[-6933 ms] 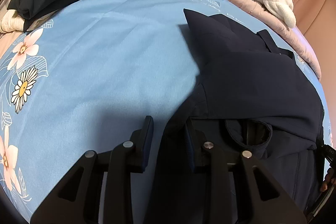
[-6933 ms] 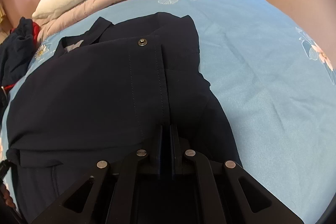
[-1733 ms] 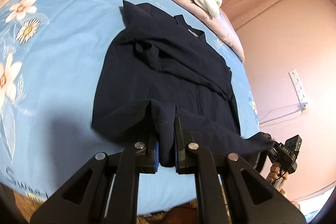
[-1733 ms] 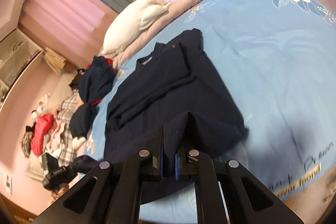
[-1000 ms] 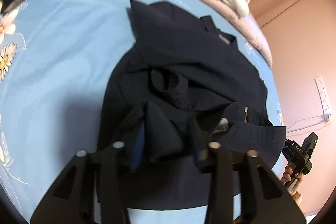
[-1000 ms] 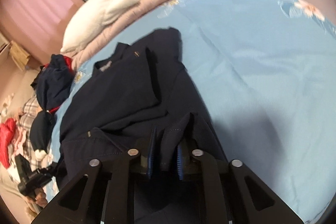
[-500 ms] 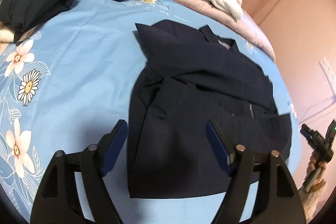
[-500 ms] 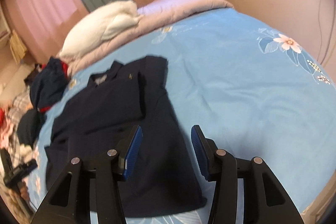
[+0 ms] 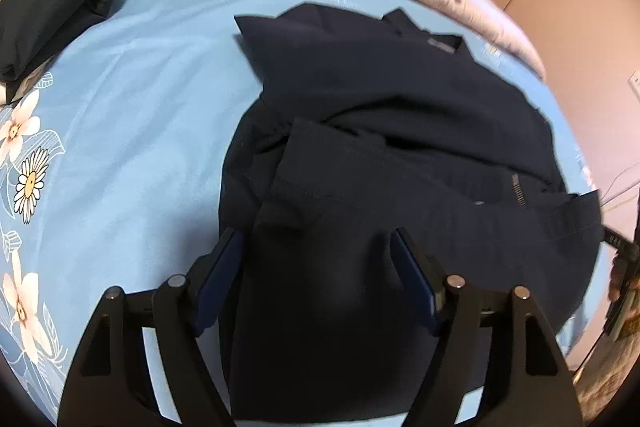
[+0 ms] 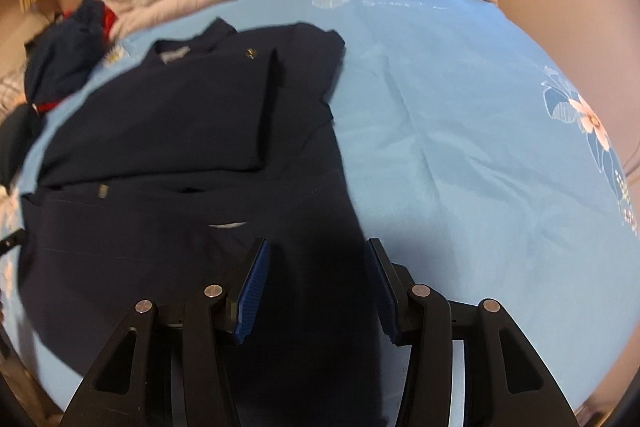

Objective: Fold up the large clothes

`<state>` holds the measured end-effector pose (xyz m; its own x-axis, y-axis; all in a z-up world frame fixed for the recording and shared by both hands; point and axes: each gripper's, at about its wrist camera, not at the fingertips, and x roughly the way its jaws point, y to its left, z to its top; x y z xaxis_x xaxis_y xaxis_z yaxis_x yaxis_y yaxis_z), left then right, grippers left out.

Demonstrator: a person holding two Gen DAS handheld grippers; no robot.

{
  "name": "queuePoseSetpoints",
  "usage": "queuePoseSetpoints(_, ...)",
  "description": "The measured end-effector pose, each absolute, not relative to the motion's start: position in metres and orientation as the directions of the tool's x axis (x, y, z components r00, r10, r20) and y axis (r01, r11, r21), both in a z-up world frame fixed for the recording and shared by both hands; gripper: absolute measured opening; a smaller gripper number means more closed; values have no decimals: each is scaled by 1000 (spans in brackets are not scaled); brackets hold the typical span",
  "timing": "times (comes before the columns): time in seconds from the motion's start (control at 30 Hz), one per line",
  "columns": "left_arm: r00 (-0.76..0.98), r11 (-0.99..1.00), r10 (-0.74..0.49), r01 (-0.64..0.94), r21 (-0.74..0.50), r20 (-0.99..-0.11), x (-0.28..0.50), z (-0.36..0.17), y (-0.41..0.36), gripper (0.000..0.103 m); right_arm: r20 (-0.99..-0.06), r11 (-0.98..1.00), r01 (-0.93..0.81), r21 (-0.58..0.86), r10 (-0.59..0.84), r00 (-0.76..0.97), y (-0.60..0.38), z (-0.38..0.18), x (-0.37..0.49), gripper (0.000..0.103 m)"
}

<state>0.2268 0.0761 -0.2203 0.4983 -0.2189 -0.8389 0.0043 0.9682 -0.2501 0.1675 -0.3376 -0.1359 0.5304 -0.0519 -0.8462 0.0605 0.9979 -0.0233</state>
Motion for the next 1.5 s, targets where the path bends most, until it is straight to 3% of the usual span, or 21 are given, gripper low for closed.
queuePoseSetpoints(0.1,489,976,-190,0,-218,-852,233,-230,74,65,-859,998,52,-29,-51,509,-340,-142,174,46)
queuePoseSetpoints(0.17,491,976,-185,-9,-217,-851,236,-234,74,59,-851,999,45,-27,-46,522,-339,-143,174,25)
queuePoseSetpoints(0.2,489,975,-185,-19,-223,-852,238,-236,75,55,-845,998,45,-39,-57,532,-338,-141,173,20)
queuePoseSetpoints(0.23,486,973,-185,-29,-227,-854,240,-237,76,46,-832,998,48,-39,-59,552,-338,-139,171,9)
queuePoseSetpoints(0.33,476,972,-168,-66,-226,-863,242,-240,82,28,-791,996,87,19,-38,611,-346,-127,165,7)
queuePoseSetpoints(0.53,482,957,-195,-96,-273,-854,242,-240,94,22,-706,955,172,242,52,706,-381,-117,147,5)
queuePoseSetpoints(0.93,514,909,-264,-152,-389,-816,234,-232,108,14,-764,924,269,271,37,644,-391,-155,152,4)
queuePoseSetpoints(1.2,551,903,-307,-88,-420,-776,228,-217,109,16,-771,932,267,247,22,636,-393,-154,151,4)
queuePoseSetpoints(1.3,561,908,-311,-63,-415,-767,230,-214,105,41,-774,931,270,246,21,632,-392,-156,155,4)
queuePoseSetpoints(1.37,572,901,-331,-44,-431,-750,233,-214,101,62,-774,930,273,248,20,633,-393,-155,154,5)
queuePoseSetpoints(1.5,557,918,-324,-8,-396,-764,244,-220,89,65,-775,936,263,235,17,631,-390,-153,152,6)
